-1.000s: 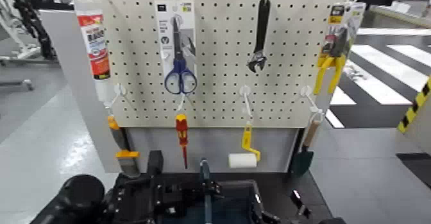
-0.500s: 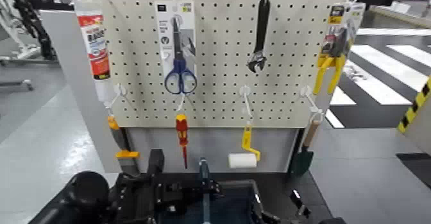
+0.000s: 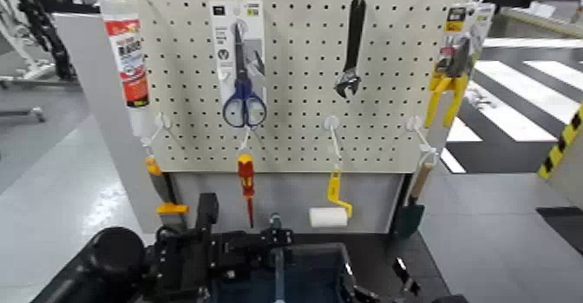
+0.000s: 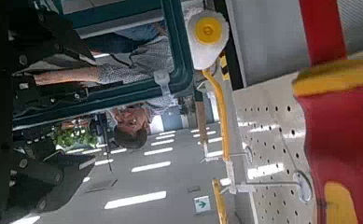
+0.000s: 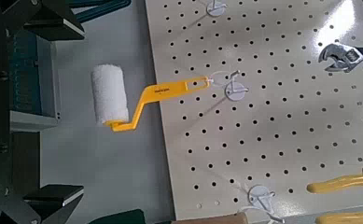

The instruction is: Place the crate on the table.

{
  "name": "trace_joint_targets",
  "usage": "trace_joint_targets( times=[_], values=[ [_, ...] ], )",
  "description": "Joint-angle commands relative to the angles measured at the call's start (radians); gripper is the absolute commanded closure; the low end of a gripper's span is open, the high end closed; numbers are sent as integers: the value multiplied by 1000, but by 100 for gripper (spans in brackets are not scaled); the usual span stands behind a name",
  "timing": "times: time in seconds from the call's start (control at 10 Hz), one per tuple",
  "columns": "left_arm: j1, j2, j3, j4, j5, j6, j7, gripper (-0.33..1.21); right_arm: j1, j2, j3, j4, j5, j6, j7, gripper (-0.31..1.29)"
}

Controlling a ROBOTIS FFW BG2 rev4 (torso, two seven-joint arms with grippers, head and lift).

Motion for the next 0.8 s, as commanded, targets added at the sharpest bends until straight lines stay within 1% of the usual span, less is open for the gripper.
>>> trace_joint_targets(
  times=[0.1,0.2,0.3,0.5,0.6,0.8],
  values=[
    [31,-4,34,-47,-18,-12,-2,39,0,0,0,-2,-1,4,2,14],
    [51,-11,53,-77,-33,-27,-2,38,0,-2,0,-2,-1,5,2,14],
    [80,-18,88,-118,-81,-58,0,38,0,0,0,-2,-1,7,2,14],
    [161,-40,177,-244,-117,-62,82,38,2,-2,-2,-3,-1,10,2,14],
    [196,-44,221,-305,-151,-61,135,38,2,0,-2,-5,-1,11,3,14],
    [248,-47,283,-423,-194,-56,230,38,2,0,0,-5,-1,16,3,14]
  ],
)
